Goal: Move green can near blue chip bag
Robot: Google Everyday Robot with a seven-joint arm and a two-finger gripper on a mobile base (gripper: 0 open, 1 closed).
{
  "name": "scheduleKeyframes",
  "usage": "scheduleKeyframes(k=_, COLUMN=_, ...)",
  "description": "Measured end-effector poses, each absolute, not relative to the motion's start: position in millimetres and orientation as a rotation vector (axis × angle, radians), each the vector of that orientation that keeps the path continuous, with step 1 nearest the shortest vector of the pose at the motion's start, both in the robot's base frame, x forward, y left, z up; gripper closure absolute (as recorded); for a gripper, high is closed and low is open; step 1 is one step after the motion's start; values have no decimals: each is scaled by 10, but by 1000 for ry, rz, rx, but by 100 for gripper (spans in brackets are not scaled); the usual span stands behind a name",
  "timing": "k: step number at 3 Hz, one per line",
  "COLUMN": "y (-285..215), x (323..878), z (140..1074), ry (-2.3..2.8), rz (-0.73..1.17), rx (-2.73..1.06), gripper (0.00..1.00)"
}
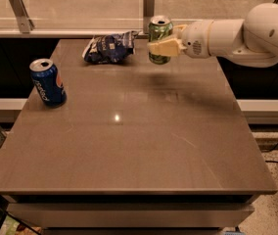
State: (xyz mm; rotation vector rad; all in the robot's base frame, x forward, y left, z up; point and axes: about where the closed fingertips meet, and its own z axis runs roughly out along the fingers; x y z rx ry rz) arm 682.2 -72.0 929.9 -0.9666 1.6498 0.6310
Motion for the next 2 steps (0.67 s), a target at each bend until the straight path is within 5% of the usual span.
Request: scheduleKeyframes(k=2, y=-606, x=7170, z=9152, ry=1655, rz=601, rx=-931, gripper=100)
